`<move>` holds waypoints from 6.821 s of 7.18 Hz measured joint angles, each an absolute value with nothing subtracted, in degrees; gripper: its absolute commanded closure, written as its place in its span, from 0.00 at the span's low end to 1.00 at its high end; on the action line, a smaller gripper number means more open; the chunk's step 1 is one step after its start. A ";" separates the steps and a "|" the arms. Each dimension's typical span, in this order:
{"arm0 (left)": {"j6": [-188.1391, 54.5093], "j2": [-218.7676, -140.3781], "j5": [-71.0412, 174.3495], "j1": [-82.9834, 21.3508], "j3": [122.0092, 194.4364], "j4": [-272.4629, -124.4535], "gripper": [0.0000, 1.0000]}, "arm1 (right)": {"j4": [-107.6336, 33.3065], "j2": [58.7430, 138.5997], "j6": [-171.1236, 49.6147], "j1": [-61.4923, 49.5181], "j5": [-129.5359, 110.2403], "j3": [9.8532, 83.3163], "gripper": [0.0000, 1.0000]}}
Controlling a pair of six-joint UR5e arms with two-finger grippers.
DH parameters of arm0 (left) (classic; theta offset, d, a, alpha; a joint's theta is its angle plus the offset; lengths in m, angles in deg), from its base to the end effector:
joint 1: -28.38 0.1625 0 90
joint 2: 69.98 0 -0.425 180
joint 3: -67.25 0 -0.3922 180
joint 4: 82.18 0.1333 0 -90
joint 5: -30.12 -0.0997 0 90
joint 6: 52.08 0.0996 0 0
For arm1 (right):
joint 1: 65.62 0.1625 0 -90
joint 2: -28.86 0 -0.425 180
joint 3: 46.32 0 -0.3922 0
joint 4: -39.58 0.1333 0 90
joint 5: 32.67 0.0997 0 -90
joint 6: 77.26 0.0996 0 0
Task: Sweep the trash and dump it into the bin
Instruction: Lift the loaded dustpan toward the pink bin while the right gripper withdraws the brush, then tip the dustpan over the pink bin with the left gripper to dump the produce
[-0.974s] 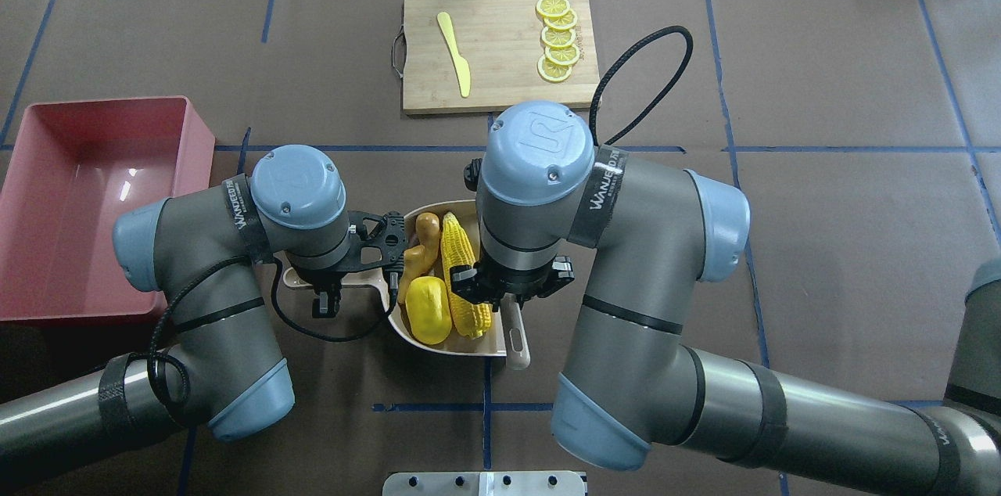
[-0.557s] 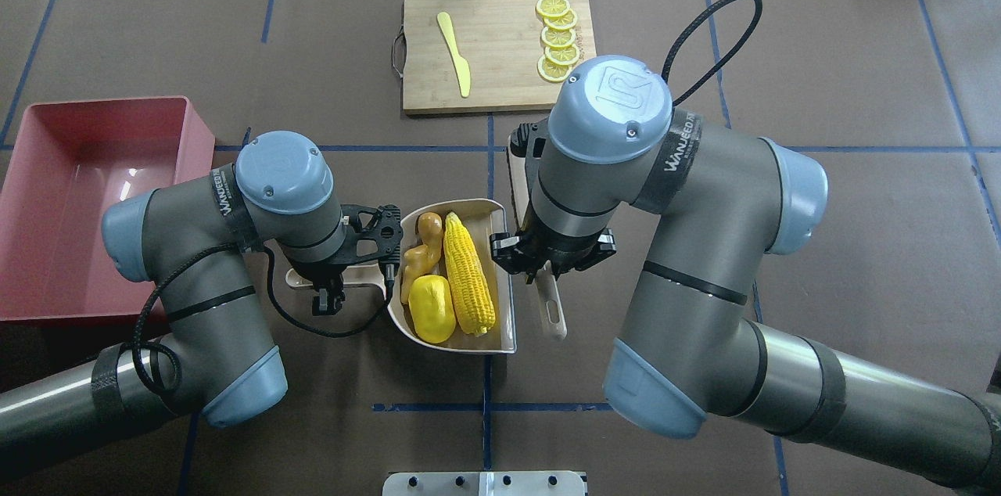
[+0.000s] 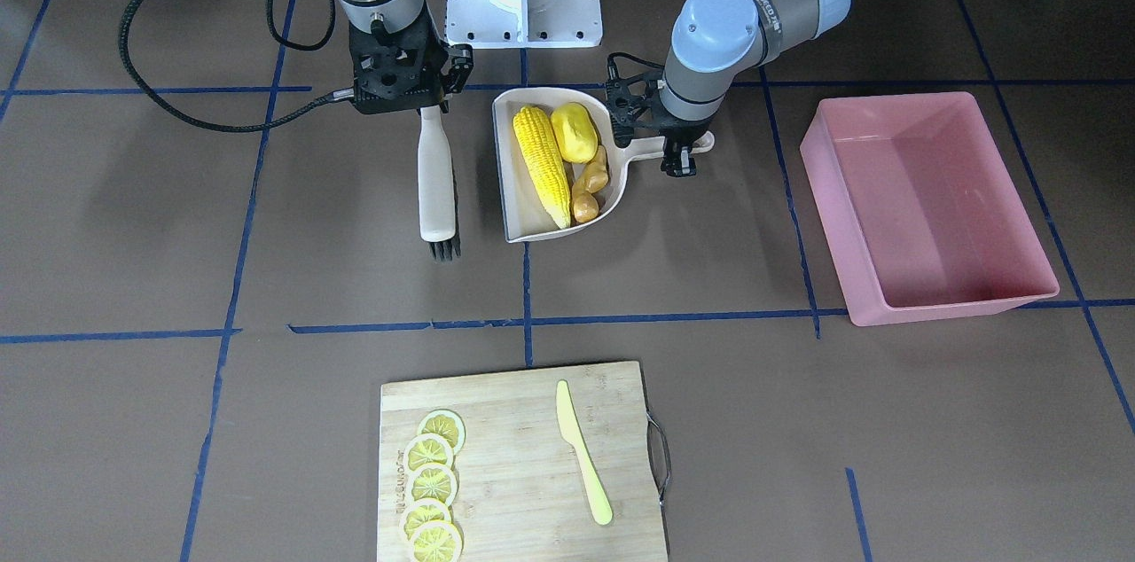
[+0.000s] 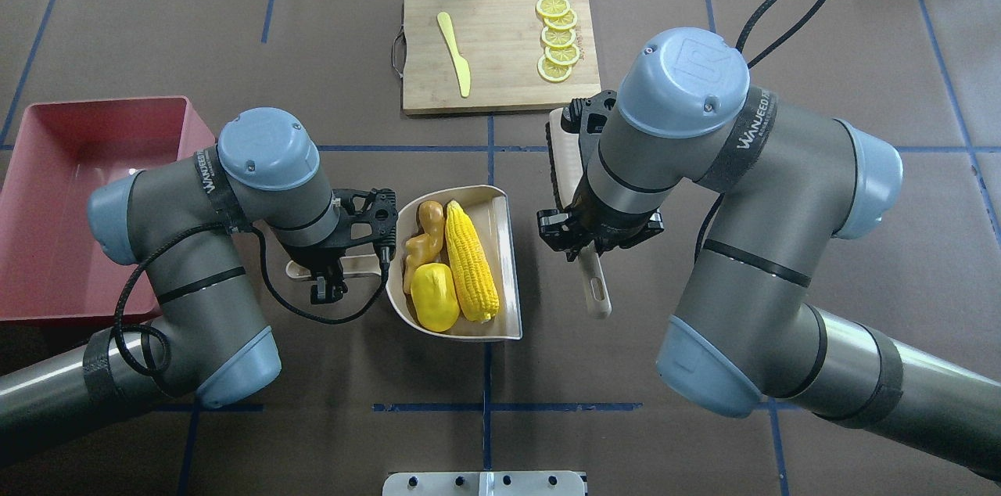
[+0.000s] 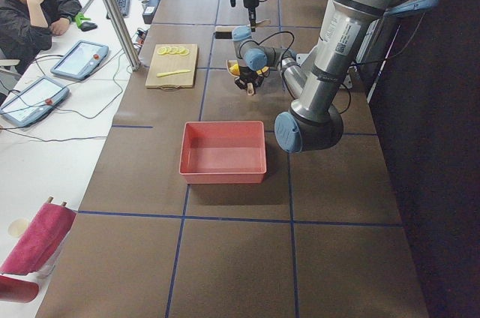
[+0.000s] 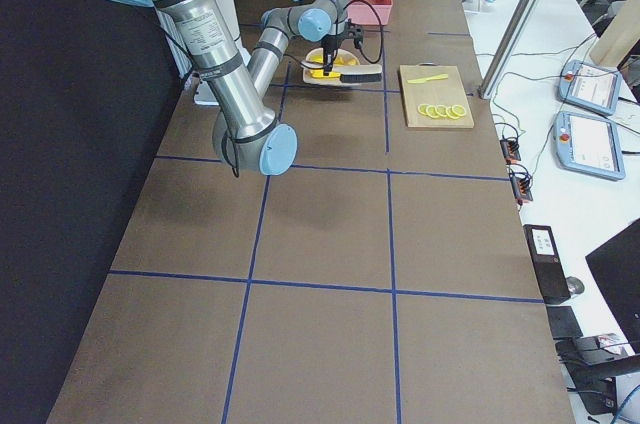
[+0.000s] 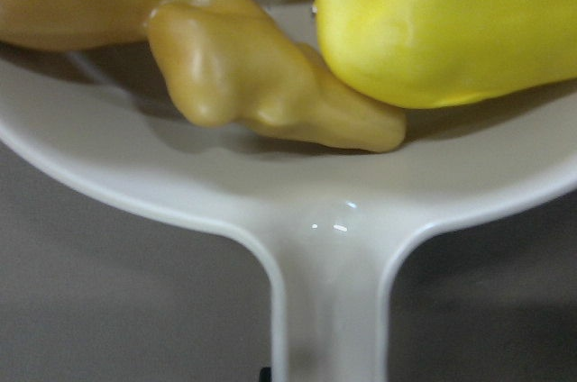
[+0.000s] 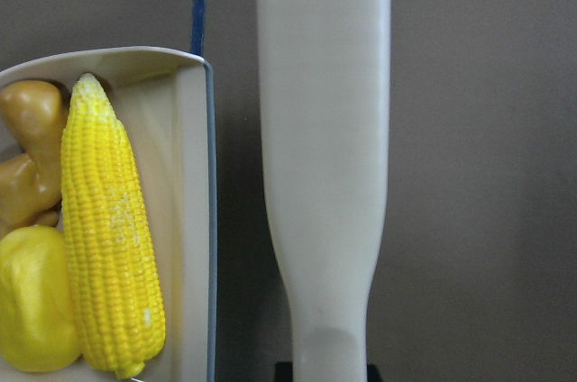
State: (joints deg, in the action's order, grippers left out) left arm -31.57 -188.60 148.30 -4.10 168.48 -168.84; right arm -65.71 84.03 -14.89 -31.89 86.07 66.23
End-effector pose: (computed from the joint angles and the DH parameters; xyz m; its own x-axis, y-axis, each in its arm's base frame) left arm 0.4911 -0.4149 0.2955 -0.0162 0.9890 -0.1470 -0.7179 0.0909 0.6902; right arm -0.4405 -0.3968 0.1790 0.6483 -0.0561 0.7593 0.0923 0.9957 -0.0053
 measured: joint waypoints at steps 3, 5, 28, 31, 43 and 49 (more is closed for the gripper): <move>-32.04 -187.50 148.51 -8.20 171.30 -169.18 1.00 | -68.90 84.50 -15.02 -29.62 86.05 68.49 1.00; -32.50 -186.02 151.42 -11.49 177.17 -164.80 1.00 | -70.33 84.82 -15.09 -28.75 85.93 68.97 1.00; 29.55 -159.23 155.91 -56.15 175.84 -153.23 1.00 | -68.86 122.59 -61.80 -1.52 96.50 78.33 0.99; 26.93 -162.01 146.03 -56.09 176.22 -153.36 1.00 | -67.93 123.33 -62.27 -1.37 97.14 78.03 0.99; 19.57 -163.52 119.87 -45.92 185.31 -147.18 1.00 | -67.82 123.79 -62.28 -1.42 99.13 76.68 0.99; 19.33 -163.96 122.67 -45.44 186.11 -146.15 1.00 | -64.38 124.86 -58.07 -1.55 99.94 76.15 0.98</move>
